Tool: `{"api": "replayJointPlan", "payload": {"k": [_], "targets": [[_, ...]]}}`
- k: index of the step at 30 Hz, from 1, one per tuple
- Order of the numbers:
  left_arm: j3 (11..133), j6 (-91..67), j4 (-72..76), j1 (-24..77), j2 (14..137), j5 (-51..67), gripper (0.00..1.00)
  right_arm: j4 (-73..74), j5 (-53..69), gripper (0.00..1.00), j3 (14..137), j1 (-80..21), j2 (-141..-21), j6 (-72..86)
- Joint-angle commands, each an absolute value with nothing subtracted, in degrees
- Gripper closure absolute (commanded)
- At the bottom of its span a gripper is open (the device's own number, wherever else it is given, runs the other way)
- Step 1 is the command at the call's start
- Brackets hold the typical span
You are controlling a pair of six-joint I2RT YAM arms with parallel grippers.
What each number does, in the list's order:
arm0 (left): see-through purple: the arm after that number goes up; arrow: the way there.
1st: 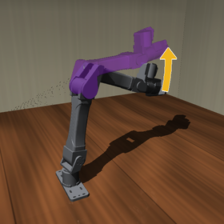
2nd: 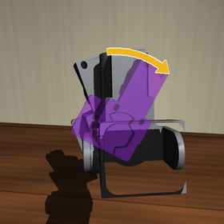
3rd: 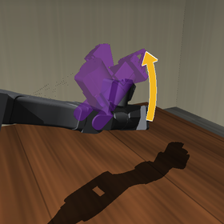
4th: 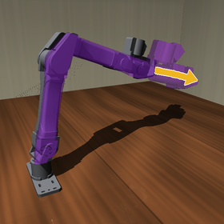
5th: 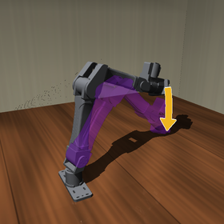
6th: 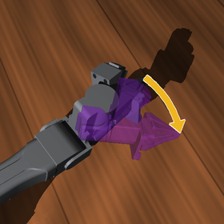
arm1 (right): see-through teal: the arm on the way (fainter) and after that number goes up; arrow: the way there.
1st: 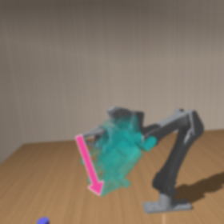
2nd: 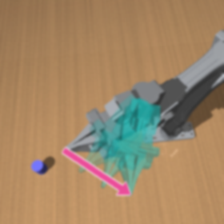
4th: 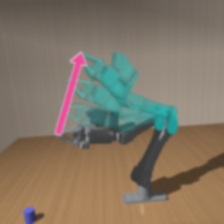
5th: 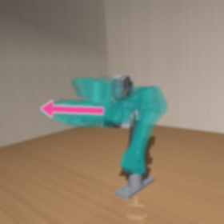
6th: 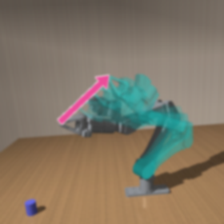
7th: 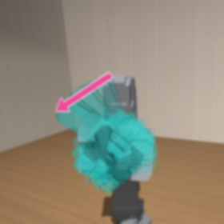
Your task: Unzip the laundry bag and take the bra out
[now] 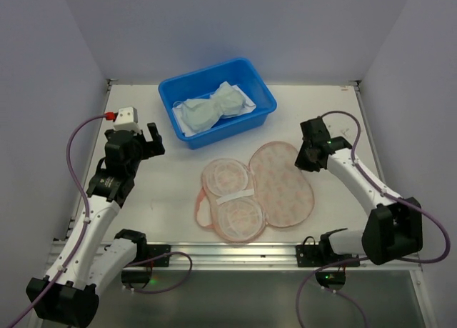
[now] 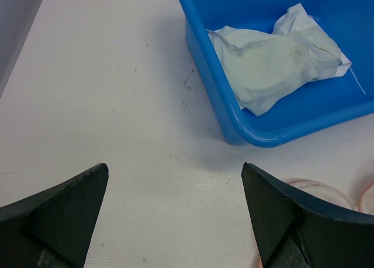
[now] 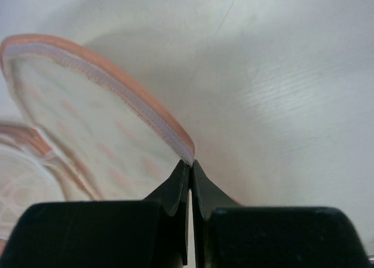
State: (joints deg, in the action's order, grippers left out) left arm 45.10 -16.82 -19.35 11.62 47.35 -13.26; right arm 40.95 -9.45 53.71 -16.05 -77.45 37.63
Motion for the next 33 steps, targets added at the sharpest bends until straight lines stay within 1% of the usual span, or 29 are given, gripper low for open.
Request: {"api": "replayJointPlan", "payload": {"k": [1,7,10,14,18,23,30,33], "targets": [[44.65,-15.56,-16.61,11.07,47.02,-13.45,0.00,47.54,-19.68,1.00,61.32,-15.65,-73.31,34.55],[44.65,-15.38,-16.70,11.07,47.29,-13.54,0.00,53.26,-16.36,1.00,70.30,-15.64,-74.53,30.85],[44.56,-15.38,-16.79,11.07,47.02,-13.71,0.00,53.44,-9.68,1.00,71.19,-16.43,-75.15,30.41],[44.39,-15.47,-16.61,11.07,46.93,-13.71,0.00,51.34,-3.70,1.00,70.40,-20.99,-75.67,31.20],[44.47,-15.38,-16.79,11.07,47.20,-13.36,0.00,49.40,1.30,1.00,70.14,-27.15,-80.05,33.30],[44.21,-15.38,-16.61,11.07,47.11,-12.66,0.00,44.05,6.76,1.00,69.87,-32.60,-83.49,36.82],[44.21,-15.38,-16.70,11.08,47.20,-12.66,0.00,34.47,14.14,1.00,66.80,-35.59,-88.85,42.70],[44.30,-15.38,-16.70,11.07,47.29,-12.22,0.00,30.15,16.87,0.96,65.39,-37.35,-91.84,43.94]]}}
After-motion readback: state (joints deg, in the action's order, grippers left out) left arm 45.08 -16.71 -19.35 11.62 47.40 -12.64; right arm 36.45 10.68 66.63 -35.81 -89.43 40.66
